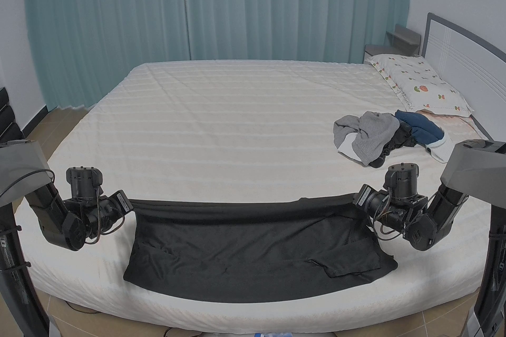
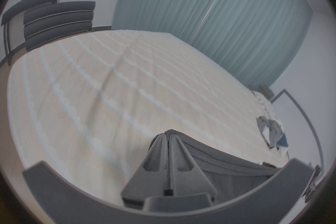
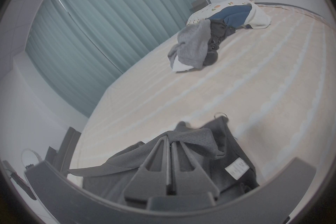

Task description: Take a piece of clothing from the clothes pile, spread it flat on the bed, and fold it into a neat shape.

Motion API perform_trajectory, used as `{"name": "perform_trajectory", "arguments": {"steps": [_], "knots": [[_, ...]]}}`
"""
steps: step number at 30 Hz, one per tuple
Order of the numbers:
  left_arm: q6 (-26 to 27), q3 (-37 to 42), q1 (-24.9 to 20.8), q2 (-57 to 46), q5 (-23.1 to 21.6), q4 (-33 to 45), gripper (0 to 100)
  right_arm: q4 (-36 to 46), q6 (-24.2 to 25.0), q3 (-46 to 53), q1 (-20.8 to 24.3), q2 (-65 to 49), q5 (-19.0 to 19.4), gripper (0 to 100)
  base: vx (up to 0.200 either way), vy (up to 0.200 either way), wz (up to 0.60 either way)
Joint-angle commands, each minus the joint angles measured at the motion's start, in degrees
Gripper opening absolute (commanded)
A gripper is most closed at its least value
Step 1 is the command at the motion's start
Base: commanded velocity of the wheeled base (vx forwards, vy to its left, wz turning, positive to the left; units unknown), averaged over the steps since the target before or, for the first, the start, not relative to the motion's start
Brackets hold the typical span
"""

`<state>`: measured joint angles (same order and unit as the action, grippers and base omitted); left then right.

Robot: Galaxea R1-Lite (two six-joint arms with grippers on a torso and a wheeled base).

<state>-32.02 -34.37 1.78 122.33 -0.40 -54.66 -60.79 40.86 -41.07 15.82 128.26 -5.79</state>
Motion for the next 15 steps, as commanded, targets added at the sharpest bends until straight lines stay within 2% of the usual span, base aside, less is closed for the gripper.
{"name": "perform_trajectory", "arguments": {"steps": [1,6,12,15], "knots": [[3.2,3.6,-0.99,-0.08,0.05,0.08,0,-0.11,-1.66,4.68,0.35,-0.46,0.43,0,0.0,0.0,0.0],[7.42,5.1,-1.69,1.15,0.49,1.14,0,-0.64,-2.54,8.37,0.7,0.59,2.01,0,0.0,0.0,0.0],[8.47,5.89,-3.71,1.59,3.3,3.6,0,-0.73,-3.25,9.87,0.88,2.7,2.63,0,0.0,0.0,0.0],[11.63,7.47,-3.8,1.94,3.39,3.86,0,-1.08,-4.12,10.31,0.96,4.19,2.63,0,0.0,0.0,0.0]]}}
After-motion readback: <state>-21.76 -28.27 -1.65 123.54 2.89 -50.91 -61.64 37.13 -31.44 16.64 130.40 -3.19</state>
